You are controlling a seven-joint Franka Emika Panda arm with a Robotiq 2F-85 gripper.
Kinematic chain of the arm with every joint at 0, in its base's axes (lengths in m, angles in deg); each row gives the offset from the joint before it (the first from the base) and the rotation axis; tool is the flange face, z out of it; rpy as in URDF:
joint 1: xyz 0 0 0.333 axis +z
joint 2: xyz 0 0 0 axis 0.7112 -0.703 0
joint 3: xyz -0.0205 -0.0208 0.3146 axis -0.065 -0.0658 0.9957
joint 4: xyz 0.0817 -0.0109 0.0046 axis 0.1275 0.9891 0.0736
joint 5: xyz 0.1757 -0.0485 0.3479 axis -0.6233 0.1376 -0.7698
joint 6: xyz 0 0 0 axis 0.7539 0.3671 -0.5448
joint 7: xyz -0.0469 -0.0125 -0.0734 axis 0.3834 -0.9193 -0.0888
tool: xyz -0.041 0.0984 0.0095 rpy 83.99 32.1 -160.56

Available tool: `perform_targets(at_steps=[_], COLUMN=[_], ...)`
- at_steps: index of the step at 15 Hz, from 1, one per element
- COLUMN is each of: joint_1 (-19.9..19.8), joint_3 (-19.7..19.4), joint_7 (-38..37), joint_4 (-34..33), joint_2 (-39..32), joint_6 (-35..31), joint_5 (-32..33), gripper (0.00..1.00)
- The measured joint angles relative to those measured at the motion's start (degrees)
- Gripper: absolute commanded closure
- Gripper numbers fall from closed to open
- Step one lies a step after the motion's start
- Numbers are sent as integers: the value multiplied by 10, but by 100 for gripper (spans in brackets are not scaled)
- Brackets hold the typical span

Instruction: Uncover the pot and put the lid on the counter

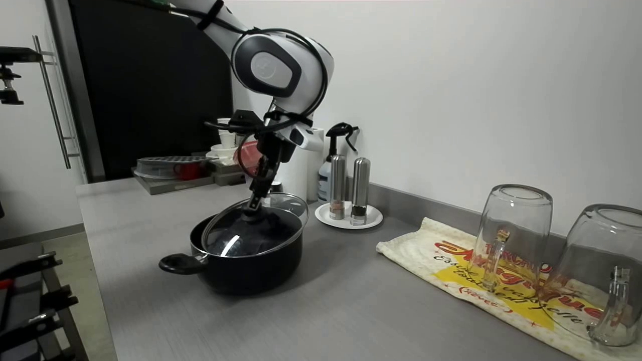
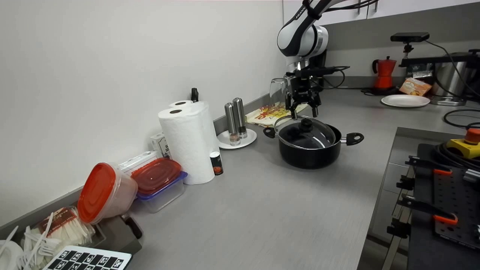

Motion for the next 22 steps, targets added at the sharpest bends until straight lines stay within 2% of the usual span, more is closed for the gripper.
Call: perform_targets(at_steps=[1,2,3,9,10,18,22], joint_1=[0,-1,-1,-2,-3,-3,9], joint_3=[0,0,0,0,0,1,1], joint_7=[0,0,0,0,0,1,1], joint_4=[-3,-6,-10,-23,-27,-30,-21], joint_2=[-5,-10,-16,-32,-32,-31,3], joint_6=[0,0,0,4,7,7,-14], joint_5=[-1,-3,-4,-5,-5,-5,2], gripper=[0,17,26,72,75,75,75])
